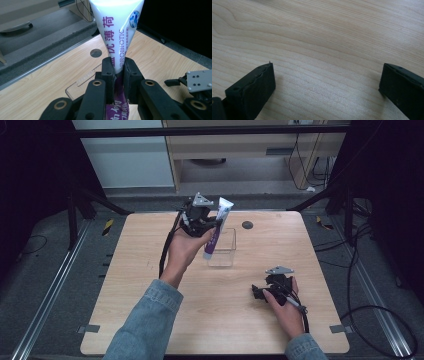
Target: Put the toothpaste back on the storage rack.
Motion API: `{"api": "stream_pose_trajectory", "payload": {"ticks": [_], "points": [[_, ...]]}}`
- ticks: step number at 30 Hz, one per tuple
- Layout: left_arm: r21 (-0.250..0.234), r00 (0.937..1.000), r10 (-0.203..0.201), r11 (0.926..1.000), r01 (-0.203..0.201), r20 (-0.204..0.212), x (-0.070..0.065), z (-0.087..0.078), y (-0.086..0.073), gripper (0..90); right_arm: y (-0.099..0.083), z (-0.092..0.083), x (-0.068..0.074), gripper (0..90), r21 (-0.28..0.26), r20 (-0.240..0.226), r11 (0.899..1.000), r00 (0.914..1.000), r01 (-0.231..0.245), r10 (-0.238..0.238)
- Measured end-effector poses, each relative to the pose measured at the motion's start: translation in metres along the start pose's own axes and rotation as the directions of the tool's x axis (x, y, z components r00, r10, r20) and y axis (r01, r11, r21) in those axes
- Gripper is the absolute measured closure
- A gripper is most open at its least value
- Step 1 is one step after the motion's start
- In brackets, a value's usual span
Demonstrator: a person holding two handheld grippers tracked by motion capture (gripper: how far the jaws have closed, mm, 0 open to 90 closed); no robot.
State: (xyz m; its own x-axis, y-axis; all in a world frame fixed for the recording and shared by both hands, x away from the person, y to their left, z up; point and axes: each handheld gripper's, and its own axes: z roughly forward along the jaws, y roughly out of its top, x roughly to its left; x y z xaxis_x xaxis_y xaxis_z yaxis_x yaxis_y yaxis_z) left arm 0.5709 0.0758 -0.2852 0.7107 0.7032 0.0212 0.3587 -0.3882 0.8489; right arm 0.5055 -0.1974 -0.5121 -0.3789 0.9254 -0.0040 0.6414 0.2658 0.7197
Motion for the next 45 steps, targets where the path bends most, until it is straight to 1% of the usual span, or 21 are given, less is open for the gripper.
{"api": "stream_pose_trajectory", "payload": {"ticks": [3,4,7,10,14,15,16,17,18,21,22,27,28,31,32,35,38,41,42,44,45], "points": [[0.007,0.9999,0.011,0.9999,-0.011,-0.007,0.0,0.002,0.002,80.4,0.0,0.0,0.0,0.6,0.0,0.0,1.0,1.0,0.0,0.0],[0.012,0.9993,0.03,0.9995,-0.03,-0.02,-0.002,0.004,0.005,80.4,0.0,0.0,0.0,0.6,-0.001,0.001,1.0,1.0,0.002,-0.002],[0.002,0.9992,0.033,0.9995,-0.033,-0.023,-0.002,0.007,0.008,80.4,0.0,0.0,0.0,0.6,0.0,0.001,1.0,1.0,0.001,-0.001],[-0.012,0.9992,0.024,0.9996,-0.025,-0.031,0.0,0.01,0.009,80.4,0.0,0.0,0.0,0.6,-0.001,0.0,1.0,1.0,-0.003,0.003],[-0.025,0.9977,0.024,0.9994,-0.026,-0.063,0.005,0.016,0.009,80.4,0.0,0.0,0.0,0.6,-0.001,0.001,1.0,1.0,0.002,-0.002],[-0.025,0.9977,0.024,0.9994,-0.026,-0.063,0.005,0.016,0.009,80.4,0.0,0.0,0.0,0.6,-0.001,0.001,1.0,1.0,0.002,-0.002],[-0.046,0.9984,0.005,0.9989,-0.008,-0.056,0.008,0.018,0.009,80.4,0.0,0.0,0.0,0.6,-0.001,0.001,1.0,1.0,0.002,-0.002],[-0.046,0.9984,0.005,0.9989,-0.008,-0.056,0.008,0.018,0.009,80.4,0.0,0.0,0.0,0.6,-0.001,0.001,1.0,1.0,0.002,-0.002],[-0.054,0.9987,-0.003,0.9985,0.001,-0.051,0.01,0.019,0.009,80.4,0.0,0.0,0.0,0.6,-0.002,0.001,1.0,1.0,0.002,-0.002],[-0.056,0.9988,0.002,0.9984,-0.005,-0.049,0.01,0.021,0.01,80.3,0.0,0.0,0.0,0.6,-0.003,0.002,1.0,1.0,0.004,-0.004],[-0.058,0.9988,0.012,0.9982,-0.015,-0.047,0.01,0.022,0.01,80.4,0.0,0.0,0.0,0.6,-0.003,0.002,1.0,1.0,0.004,-0.004],[-0.067,0.9991,0.001,0.9977,-0.004,-0.043,0.013,0.029,0.008,80.4,0.0,0.001,0.0,0.6,-0.006,0.003,1.0,1.0,0.003,-0.003],[-0.07,0.9994,-0.014,0.9975,0.012,-0.03,0.015,0.031,0.008,80.4,0.0,0.001,-0.001,0.6,-0.007,0.004,1.0,1.0,0.009,-0.008],[-0.072,0.9995,-0.012,0.9973,0.01,-0.03,0.016,0.034,0.007,80.4,0.0,0.001,-0.001,0.6,-0.006,0.004,1.0,1.0,0.008,-0.008],[-0.074,0.9992,-0.012,0.9972,0.009,-0.038,0.017,0.036,0.007,80.4,0.0,0.0,-0.001,0.6,-0.005,0.004,1.0,0.9999,0.01,-0.01],[-0.077,0.9993,-0.022,0.9969,0.02,-0.03,0.019,0.04,0.006,80.4,0.0,0.0,-0.001,0.6,-0.005,0.004,1.0,0.9999,0.009,-0.009],[-0.075,0.9989,-0.021,0.997,0.017,-0.043,0.02,0.043,0.005,80.3,0.0,0.001,0.0,0.6,-0.005,0.004,1.0,1.0,0.005,-0.005],[-0.078,0.9988,-0.026,0.9967,0.023,-0.041,0.021,0.045,0.004,80.3,0.0,0.001,0.0,0.6,-0.006,0.004,1.0,1.0,0.005,-0.005],[-0.087,0.999,-0.034,0.9957,0.031,-0.031,0.022,0.047,0.004,80.3,0.0,0.0,0.0,0.6,-0.005,0.004,1.0,1.0,0.007,-0.007],[-0.09,0.999,-0.034,0.9954,0.031,-0.03,0.022,0.049,0.003,80.3,0.0,0.0,0.0,0.6,-0.004,0.004,1.0,1.0,0.008,-0.008],[-0.091,0.9989,-0.03,0.9955,0.027,-0.037,0.022,0.049,0.002,80.3,0.0,0.0,0.0,0.6,-0.004,0.004,1.0,1.0,0.008,-0.008]]}}
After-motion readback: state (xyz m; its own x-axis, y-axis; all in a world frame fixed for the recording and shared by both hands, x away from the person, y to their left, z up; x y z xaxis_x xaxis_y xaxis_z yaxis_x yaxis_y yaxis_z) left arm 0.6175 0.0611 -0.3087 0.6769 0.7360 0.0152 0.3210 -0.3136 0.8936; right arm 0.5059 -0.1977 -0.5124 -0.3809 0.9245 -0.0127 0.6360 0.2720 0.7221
